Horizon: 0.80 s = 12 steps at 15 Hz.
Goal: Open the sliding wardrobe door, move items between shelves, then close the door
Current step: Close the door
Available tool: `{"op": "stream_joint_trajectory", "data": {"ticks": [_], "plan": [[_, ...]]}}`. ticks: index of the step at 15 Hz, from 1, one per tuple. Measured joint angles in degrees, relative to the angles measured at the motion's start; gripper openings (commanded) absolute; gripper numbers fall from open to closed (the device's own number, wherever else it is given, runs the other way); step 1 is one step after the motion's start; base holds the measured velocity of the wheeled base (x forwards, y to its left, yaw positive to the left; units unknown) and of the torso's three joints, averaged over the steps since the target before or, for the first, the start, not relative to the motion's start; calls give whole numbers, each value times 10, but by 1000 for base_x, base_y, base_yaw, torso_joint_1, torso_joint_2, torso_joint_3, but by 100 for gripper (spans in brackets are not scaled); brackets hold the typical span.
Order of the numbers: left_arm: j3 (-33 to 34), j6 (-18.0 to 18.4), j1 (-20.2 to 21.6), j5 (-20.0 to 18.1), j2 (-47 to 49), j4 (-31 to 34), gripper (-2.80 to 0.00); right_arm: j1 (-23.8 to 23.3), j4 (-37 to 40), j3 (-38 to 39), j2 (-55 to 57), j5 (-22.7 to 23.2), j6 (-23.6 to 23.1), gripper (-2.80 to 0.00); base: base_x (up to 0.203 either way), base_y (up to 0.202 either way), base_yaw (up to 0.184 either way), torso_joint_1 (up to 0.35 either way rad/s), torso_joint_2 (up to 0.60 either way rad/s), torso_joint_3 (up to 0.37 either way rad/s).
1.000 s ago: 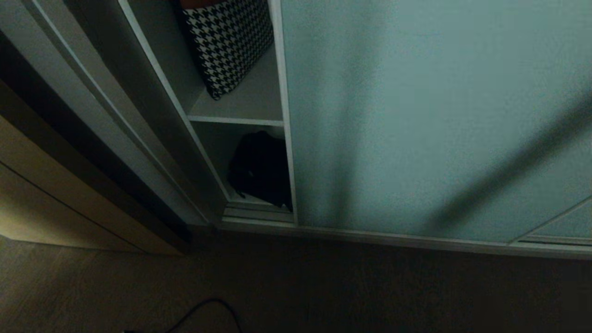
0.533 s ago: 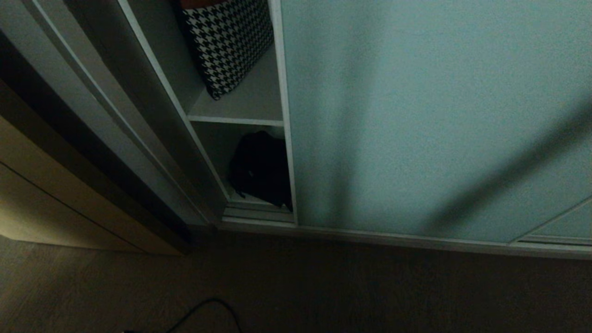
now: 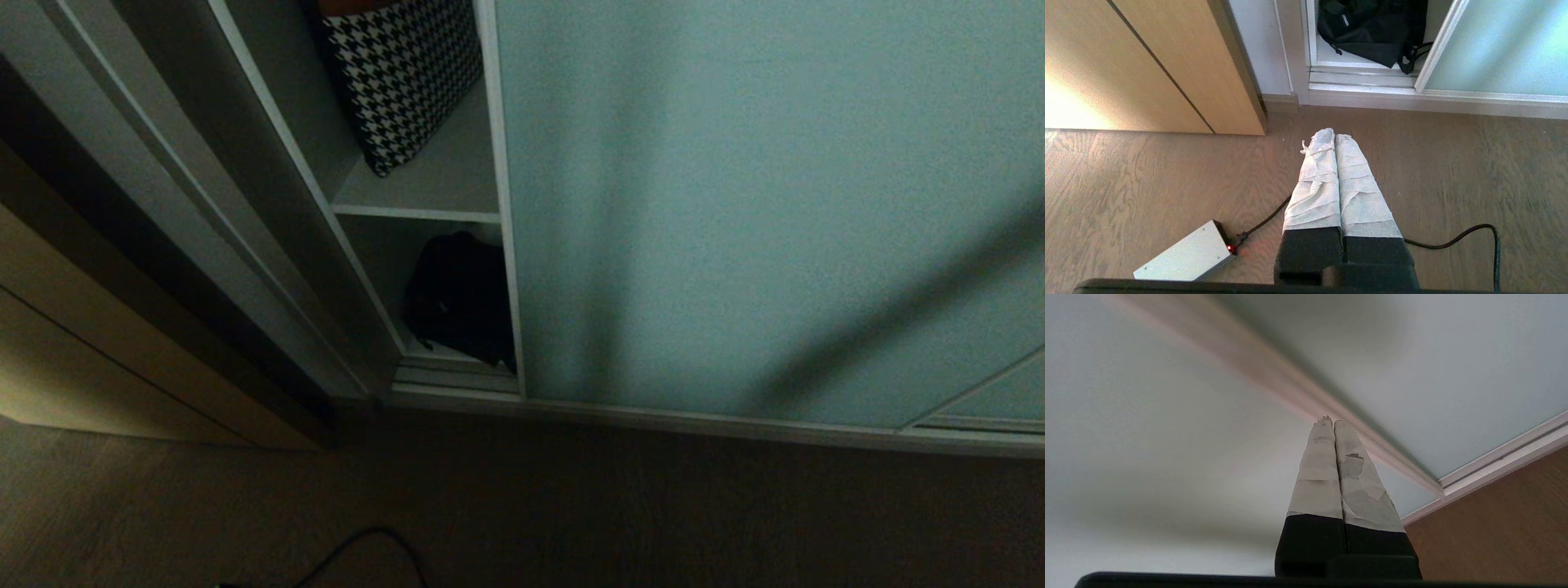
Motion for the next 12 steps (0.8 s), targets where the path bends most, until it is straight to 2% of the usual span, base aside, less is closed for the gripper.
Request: {"op": "stream_joint_trajectory", "data": {"ticks": [4, 12], "plan": [[0, 0, 0, 0, 0, 0, -280, 39, -2, 2, 13, -63, 3, -280, 0, 0, 0, 0, 0, 0], [0, 0, 0, 0, 0, 0, -280, 67, -38, 0, 42, -67, 6, -280, 0, 0, 0, 0, 0, 0]]}}
